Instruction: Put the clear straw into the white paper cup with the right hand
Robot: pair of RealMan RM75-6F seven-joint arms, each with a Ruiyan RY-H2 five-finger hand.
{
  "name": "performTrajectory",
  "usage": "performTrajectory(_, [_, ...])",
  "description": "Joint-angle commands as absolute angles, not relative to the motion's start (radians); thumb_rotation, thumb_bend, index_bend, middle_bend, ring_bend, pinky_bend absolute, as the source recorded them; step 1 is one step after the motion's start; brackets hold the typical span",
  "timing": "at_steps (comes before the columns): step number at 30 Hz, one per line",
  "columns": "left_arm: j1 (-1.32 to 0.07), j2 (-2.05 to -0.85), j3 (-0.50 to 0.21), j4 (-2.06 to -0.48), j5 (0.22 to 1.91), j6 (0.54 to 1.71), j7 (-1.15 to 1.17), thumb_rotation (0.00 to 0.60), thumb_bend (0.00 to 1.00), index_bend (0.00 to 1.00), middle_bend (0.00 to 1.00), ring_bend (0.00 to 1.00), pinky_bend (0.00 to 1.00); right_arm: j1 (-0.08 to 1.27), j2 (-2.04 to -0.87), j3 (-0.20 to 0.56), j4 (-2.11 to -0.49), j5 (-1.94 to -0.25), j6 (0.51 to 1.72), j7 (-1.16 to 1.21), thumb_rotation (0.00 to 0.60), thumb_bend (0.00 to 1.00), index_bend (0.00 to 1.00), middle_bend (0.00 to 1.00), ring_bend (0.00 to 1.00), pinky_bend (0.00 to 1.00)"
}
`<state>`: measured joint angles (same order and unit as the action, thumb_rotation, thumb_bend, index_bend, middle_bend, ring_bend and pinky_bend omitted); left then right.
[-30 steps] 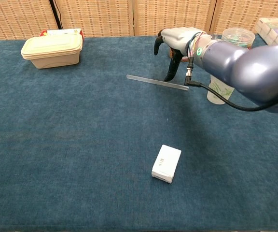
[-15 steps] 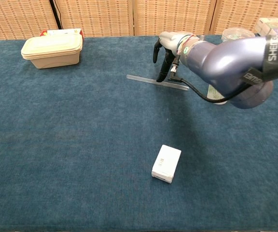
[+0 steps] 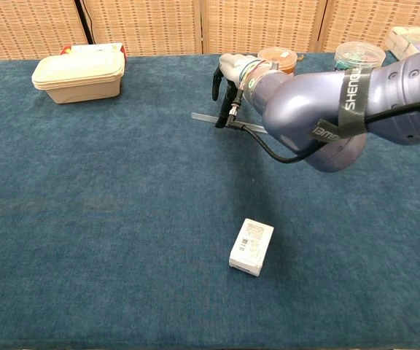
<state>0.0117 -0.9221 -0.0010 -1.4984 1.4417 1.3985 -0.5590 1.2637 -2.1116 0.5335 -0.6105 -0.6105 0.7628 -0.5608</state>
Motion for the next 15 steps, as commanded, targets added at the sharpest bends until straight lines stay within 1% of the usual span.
performTrajectory(1, [0.013,-0.923,0.0,-1.497,1.442,1.399,-0.561,0.6,0.0,0.0,0.0,0.0,0.0,1.278,-2.129,0.543,-0.577,-0.612,0.748,-0.556,0.6,0.0,0.41,0.0,0.0,0.0])
performTrajectory(11, [0.01,-0.922,-0.002,-1.492,1.437,1.389,-0.569,0.6,0.0,0.0,0.0,0.0,0.0,1.304,-2.163,0.566,-0.493,-0.604,0.7,-0.557,0.6,0.01,0.42,0.0,0.0,0.0])
performTrajectory(13, [0.009,-0.922,-0.003,-1.491,1.435,1.386,-0.571,0.6,0.0,0.0,0.0,0.0,0.0,1.307,-2.168,0.571,-0.475,-0.601,0.688,-0.56,0.6,0.04,0.43,0.0,0.0,0.0])
performTrajectory(15, [0.008,-0.922,-0.003,-1.49,1.434,1.385,-0.571,0.6,0.0,0.0,0.0,0.0,0.0,1.309,-2.17,0.575,-0.465,-0.6,0.679,-0.559,0.6,0.12,0.44,0.0,0.0,0.0])
